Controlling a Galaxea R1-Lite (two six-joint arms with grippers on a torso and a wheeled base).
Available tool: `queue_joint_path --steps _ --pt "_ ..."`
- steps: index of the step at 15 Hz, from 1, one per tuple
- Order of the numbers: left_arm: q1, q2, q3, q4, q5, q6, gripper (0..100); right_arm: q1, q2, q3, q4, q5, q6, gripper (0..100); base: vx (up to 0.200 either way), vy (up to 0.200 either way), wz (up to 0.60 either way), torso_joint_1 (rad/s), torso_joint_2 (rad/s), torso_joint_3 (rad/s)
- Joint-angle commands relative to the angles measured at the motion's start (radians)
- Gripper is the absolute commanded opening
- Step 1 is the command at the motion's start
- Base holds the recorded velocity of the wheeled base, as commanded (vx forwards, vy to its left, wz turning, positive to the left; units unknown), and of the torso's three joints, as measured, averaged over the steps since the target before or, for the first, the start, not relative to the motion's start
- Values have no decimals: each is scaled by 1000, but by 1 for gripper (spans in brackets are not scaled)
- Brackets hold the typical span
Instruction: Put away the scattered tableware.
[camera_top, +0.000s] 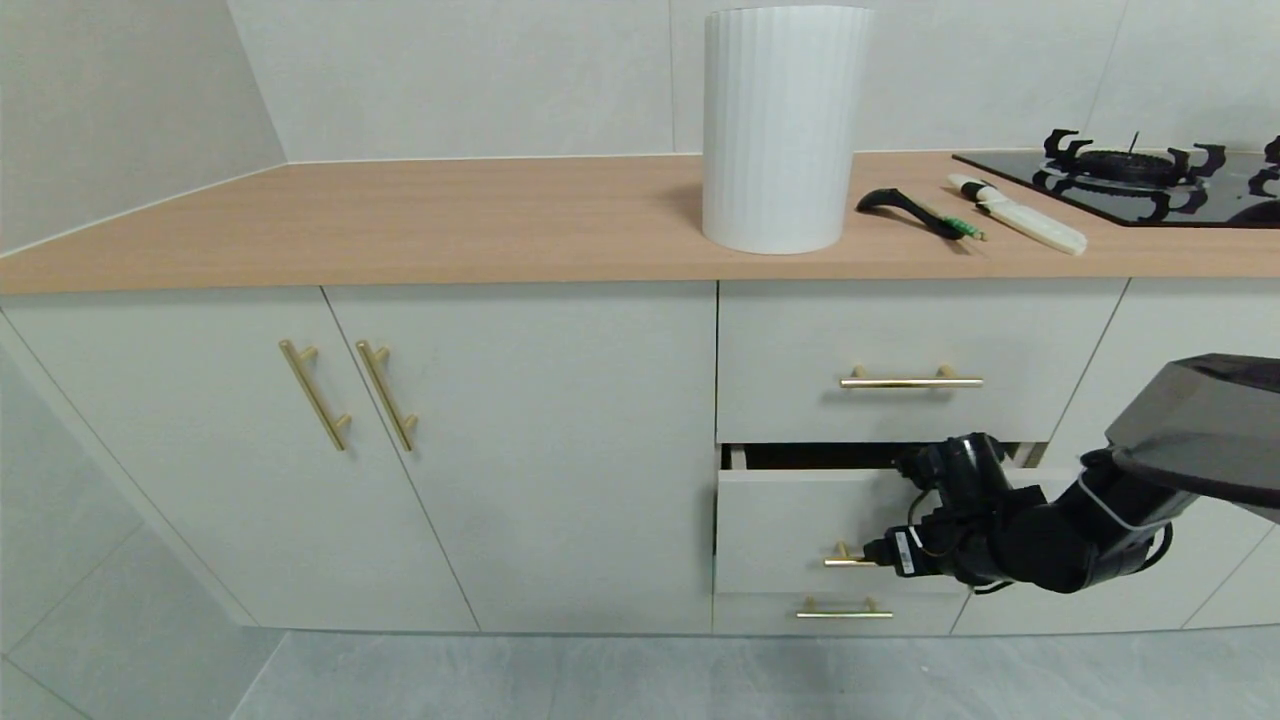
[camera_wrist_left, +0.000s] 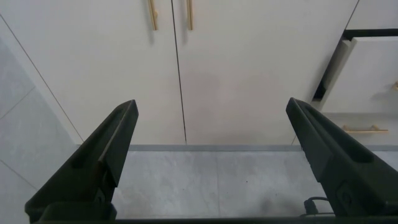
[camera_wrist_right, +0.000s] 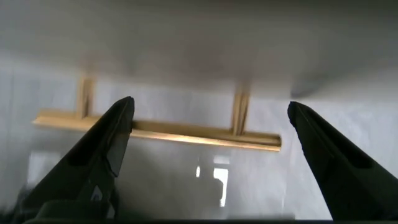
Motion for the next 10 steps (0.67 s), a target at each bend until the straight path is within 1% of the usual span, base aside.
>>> queue_joint_path --steps 1,3,4,6,8,10 --pt "0 1 0 0 0 0 100 15 -112 8 73 14 1 100 0 0 0 0 0 0" --pt "0 1 0 0 0 0 100 42 -197 8 178 18 -3 100 0 0 0 0 0 0" --pt "0 1 0 0 0 0 100 44 -200 10 181 20 -3 100 0 0 0 0 0 0" --pt "0 1 0 0 0 0 100 96 -336 10 310 20 0 100 0 0 0 0 0 0" --pt "0 1 0 0 0 0 100 120 -419 8 320 12 8 100 0 0 0 0 0 0" --pt "0 1 0 0 0 0 100 117 -454 1 299 11 18 100 0 0 0 0 0 0"
